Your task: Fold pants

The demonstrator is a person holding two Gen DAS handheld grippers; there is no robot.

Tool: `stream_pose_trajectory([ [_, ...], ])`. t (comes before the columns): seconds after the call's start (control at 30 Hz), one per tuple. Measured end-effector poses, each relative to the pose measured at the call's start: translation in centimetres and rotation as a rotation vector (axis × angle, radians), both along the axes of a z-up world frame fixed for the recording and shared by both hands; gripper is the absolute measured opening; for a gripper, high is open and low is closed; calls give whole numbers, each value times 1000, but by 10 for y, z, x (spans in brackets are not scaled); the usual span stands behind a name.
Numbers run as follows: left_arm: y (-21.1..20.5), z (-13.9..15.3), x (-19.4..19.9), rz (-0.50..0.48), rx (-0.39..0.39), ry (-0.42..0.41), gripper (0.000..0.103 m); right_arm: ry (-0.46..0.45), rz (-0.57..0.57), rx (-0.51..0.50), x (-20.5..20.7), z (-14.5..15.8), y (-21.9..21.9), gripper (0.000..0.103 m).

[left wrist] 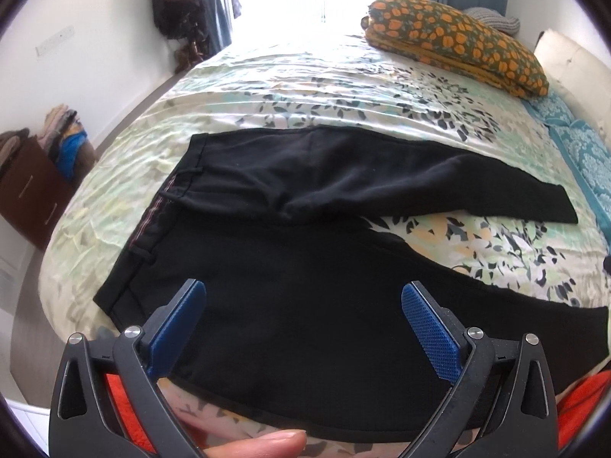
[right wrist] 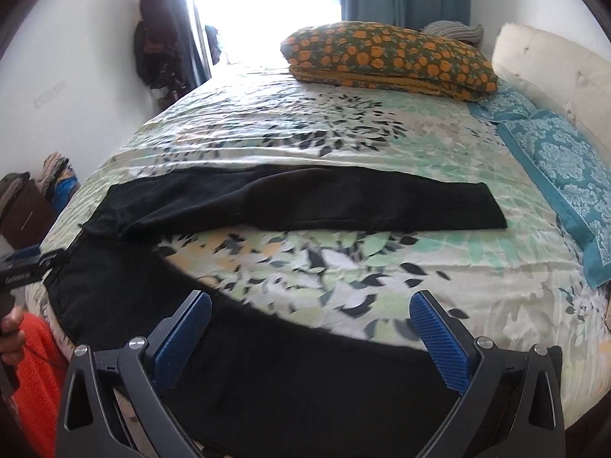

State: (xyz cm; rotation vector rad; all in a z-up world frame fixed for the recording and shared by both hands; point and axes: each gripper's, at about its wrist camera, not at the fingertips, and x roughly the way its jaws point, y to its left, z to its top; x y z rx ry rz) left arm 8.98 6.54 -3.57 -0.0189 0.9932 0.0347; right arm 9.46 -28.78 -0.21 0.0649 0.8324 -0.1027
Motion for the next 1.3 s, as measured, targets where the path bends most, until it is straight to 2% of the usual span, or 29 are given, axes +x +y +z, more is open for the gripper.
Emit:
stream_pose_trajectory([
  [0.1,-6,-12,4,-3,21,25,103,6,-105,8,29,0,-75,103],
  [0.2,-16,-21,5,-15,33,53,103,-2,-216,74,60,-6,-159,103],
  [0.33,-29,-29,7,-34,42,60,103,33,-363,268,95,-40,-269,102],
  [0.37,-31,-31,8,-38,50,66,103,47,-391,322,102,-50,-290,95],
  [0.4,-33,-33,8,-41,58,72,103,72,-425,363,106,-62,-305,82],
  [0.43,-34,-35,9,-41,64,77,103,65,-464,406,111,-70,-321,78],
  [0.53,-34,-40,10,-31,77,90,103,60,-551,547,124,-103,-349,76],
  [0.63,-31,-45,12,-18,93,110,103,88,-593,585,142,-128,-357,74],
  [0.67,-31,-47,13,-14,95,111,103,96,-608,592,148,-135,-358,63],
  [0.7,-31,-48,14,-11,98,114,103,93,-618,571,151,-136,-358,32],
  [0.73,-31,-48,14,-8,101,118,103,102,-642,512,152,-135,-357,18],
  [0.87,-29,-47,15,-12,86,98,103,77,-630,441,145,-122,-353,18],
  [0.97,-31,-51,19,-33,77,120,103,133,-616,352,139,-125,-356,19],
  [1.03,-33,-53,24,-62,69,145,103,155,-609,366,136,-131,-359,23],
  [1.07,-32,-51,27,-76,58,145,103,151,-611,365,135,-130,-359,30],
  [1.1,-29,-48,33,-80,47,135,103,147,-618,360,133,-128,-358,48],
  [1.13,-26,-43,40,-77,38,116,103,152,-631,343,130,-124,-357,61],
  [1.17,-22,-39,49,-72,36,91,103,155,-657,303,127,-119,-355,83],
  [1.23,-14,-36,78,-57,55,44,103,118,-681,180,119,-99,-343,84],
  [1.3,-8,-41,112,-28,69,13,103,75,-621,111,116,-79,-321,84],
])
